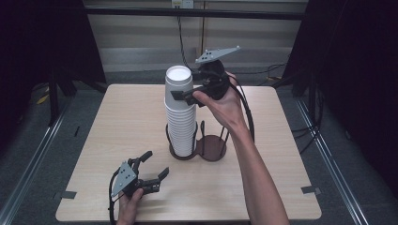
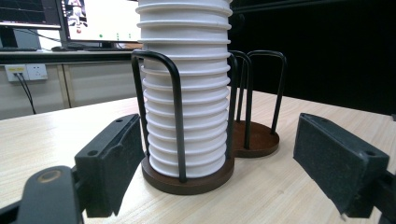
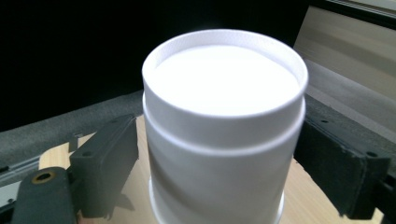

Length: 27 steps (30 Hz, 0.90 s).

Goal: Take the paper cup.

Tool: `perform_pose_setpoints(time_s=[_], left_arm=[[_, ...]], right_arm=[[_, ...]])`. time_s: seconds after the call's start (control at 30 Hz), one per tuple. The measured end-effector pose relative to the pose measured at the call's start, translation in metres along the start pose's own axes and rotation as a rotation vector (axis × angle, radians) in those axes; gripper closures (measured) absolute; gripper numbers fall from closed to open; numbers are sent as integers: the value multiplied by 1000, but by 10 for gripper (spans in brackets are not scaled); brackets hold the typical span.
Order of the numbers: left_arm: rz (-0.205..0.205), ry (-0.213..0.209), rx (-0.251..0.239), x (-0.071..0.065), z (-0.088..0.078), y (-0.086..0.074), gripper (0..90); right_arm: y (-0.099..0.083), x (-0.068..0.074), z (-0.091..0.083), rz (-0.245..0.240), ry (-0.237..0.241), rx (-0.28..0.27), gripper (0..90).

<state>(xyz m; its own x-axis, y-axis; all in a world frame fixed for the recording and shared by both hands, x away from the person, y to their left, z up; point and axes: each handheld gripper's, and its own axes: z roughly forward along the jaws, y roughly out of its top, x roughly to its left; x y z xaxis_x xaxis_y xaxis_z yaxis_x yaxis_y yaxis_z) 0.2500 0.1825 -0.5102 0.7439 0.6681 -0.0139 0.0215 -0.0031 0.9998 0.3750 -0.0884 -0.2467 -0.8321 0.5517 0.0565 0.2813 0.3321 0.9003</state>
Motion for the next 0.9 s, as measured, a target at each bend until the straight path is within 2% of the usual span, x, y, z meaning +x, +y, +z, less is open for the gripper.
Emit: perform_pose_setpoints(time_s=[0.17,0.3,0.37,0.57,0.9], left_arm=[[0,-3,0,0,0,0,157],[0,-5,0,0,0,0,158],[0,-7,0,0,0,0,157],[1,-7,0,0,0,0,157],[1,-6,-1,0,0,0,157]], right_arm=[[6,-1,7,-11,4,30,135],[6,-3,12,8,15,41,135],[7,-3,14,-3,6,52,143],[9,-5,14,11,20,49,161],[9,-4,14,-7,17,39,178]])
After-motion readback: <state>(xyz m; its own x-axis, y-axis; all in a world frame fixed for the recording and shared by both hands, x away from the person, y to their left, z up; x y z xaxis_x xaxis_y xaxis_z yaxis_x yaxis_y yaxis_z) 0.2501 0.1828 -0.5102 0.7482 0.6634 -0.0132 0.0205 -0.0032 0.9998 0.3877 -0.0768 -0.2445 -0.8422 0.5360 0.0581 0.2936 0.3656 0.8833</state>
